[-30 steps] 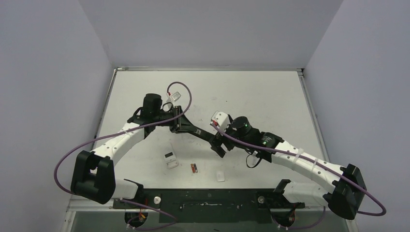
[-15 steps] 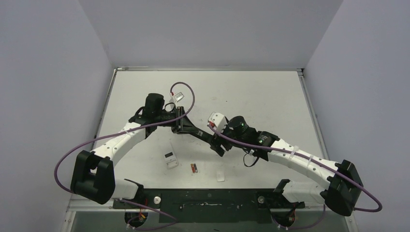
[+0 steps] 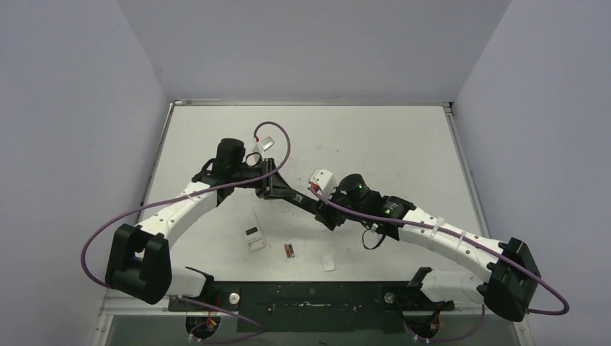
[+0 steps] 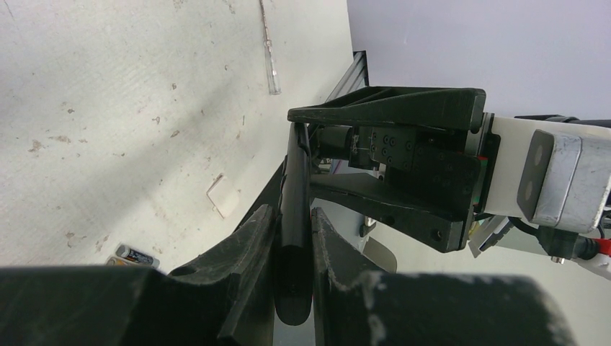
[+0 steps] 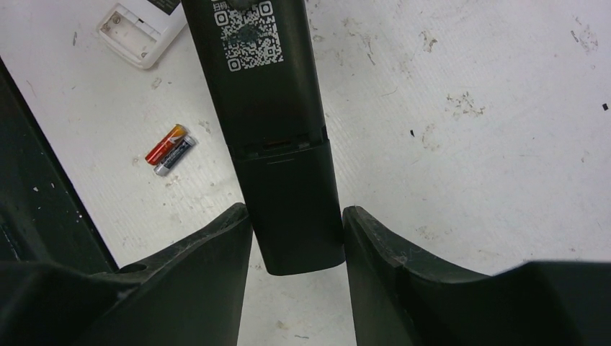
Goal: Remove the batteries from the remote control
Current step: Remove the battery cover from the remote control, then place the battery cover at the center of the board, then place the remote control at the center of the board.
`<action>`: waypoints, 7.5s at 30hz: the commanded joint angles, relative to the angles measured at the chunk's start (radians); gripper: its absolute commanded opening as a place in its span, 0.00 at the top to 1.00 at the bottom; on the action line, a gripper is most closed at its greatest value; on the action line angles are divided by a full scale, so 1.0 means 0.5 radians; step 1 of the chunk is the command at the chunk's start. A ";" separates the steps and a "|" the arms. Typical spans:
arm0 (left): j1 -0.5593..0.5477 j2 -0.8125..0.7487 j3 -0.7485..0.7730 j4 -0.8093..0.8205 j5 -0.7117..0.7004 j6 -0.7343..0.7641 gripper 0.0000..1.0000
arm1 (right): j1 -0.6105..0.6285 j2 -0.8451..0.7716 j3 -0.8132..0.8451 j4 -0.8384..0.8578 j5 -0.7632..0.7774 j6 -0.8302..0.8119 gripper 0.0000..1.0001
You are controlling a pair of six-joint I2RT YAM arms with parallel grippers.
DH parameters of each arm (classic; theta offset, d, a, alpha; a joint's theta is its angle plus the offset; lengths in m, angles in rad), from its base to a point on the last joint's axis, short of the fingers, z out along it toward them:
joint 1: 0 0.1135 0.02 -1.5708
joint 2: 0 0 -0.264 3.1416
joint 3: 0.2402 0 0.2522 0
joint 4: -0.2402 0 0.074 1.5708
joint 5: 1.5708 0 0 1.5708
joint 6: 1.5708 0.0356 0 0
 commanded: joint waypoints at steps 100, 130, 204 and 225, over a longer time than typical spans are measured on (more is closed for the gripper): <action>-0.004 0.016 0.084 -0.233 -0.375 0.168 1.00 | 0.104 0.089 -0.486 -0.403 1.135 1.976 0.57; -0.007 0.028 0.073 -0.177 -0.292 0.176 1.00 | 0.113 -0.556 -0.504 0.339 0.595 1.000 0.30; 0.318 -0.288 0.038 -0.592 -0.991 0.146 0.37 | 0.128 0.391 -0.095 0.180 -0.049 0.112 0.68; 0.469 -0.338 -0.121 -0.603 -0.759 0.217 0.39 | 0.061 1.076 0.382 -0.182 -0.270 -0.848 0.69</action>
